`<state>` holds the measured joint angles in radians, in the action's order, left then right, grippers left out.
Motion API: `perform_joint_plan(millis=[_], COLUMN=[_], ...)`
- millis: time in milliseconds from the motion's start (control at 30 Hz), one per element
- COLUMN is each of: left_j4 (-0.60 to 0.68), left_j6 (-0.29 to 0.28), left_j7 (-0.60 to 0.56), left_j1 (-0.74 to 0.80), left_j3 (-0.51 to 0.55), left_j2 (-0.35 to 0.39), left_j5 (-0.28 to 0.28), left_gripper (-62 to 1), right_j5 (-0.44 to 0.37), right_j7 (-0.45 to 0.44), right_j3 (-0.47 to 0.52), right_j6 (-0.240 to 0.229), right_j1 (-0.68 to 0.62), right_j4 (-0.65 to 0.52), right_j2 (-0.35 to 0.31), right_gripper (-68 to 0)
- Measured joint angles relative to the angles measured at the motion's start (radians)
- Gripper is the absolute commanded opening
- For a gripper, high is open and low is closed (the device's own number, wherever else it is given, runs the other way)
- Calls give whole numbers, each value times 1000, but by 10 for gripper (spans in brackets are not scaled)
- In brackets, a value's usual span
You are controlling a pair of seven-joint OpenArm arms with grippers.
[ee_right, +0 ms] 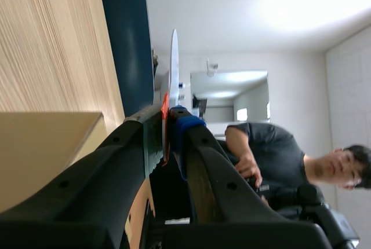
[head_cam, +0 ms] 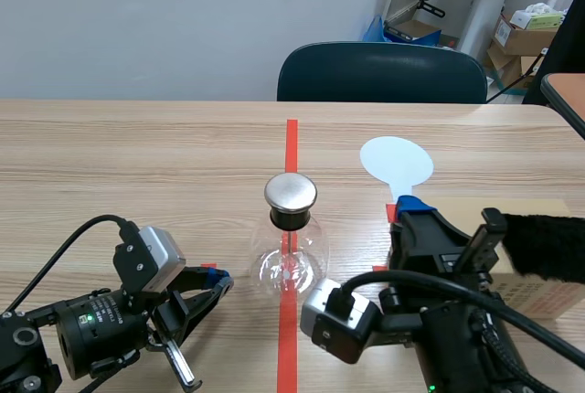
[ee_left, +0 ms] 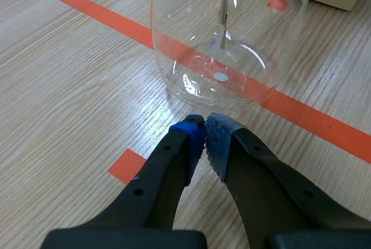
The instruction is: Do the electroscope experiment
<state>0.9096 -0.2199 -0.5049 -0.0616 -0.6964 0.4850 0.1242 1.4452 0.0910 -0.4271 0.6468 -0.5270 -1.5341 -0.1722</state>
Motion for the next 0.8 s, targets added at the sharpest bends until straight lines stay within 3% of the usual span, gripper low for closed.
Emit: perform_joint_plan(millis=[400,800], left_j4=[0,0], left_j6=[0,0], left_j7=[0,0], left_j1=[0,0], left_j3=[0,0], left_j2=[0,0], left_j5=[0,0], left_gripper=[-554,-554], right_j5=[5,6], right_j7=[-239,-353], right_j3=[0,0], right_j6=[0,0], right_j1=[0,0], right_j4=[0,0], right_j2=[0,0], right_gripper=[-658,-658])
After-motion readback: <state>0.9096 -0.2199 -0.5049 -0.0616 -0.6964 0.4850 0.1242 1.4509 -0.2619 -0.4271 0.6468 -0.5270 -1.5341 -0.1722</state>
